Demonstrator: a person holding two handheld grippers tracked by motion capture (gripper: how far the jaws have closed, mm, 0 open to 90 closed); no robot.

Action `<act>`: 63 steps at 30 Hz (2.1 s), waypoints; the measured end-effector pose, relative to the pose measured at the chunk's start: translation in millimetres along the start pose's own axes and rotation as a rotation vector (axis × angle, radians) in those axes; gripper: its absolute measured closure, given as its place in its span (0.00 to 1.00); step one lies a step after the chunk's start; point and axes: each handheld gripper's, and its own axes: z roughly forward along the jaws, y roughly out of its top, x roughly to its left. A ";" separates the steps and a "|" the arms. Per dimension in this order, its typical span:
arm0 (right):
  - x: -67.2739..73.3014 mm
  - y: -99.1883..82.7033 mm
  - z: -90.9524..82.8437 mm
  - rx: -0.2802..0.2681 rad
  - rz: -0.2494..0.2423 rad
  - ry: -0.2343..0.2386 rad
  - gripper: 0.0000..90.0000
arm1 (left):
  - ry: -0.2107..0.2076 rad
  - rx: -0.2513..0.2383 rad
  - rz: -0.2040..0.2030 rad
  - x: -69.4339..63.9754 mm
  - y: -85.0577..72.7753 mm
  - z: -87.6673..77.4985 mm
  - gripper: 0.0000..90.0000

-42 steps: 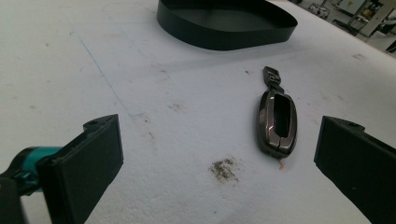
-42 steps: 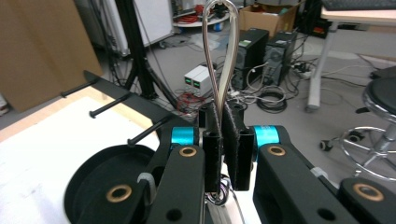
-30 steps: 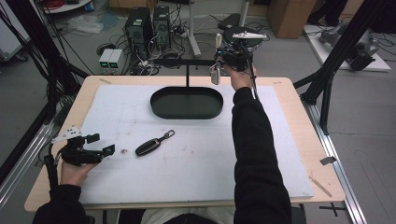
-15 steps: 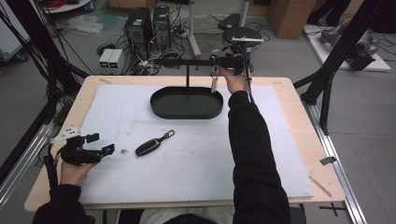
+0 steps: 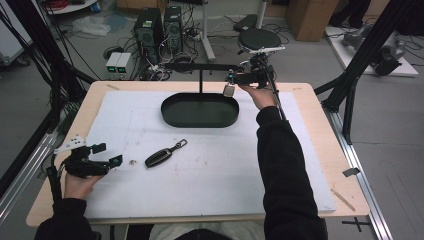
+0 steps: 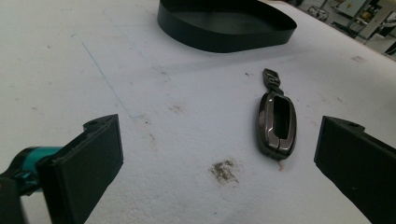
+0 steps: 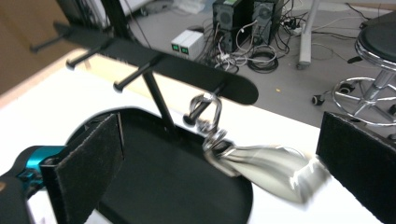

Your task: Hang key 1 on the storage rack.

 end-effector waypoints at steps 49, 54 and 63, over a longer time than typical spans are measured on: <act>12.8 -116.7 -80.2 0.016 -0.091 0.076 0.01 | 0.002 0.008 0.004 -1.4 0.1 1.2 0.02; 11.5 -129.1 -84.5 0.019 -0.079 0.076 0.01 | 0.002 0.007 0.004 -1.6 0.1 1.1 0.02; 5.9 -149.3 -94.0 0.035 -0.074 0.052 0.01 | 0.000 0.012 0.008 -1.5 0.1 1.4 0.02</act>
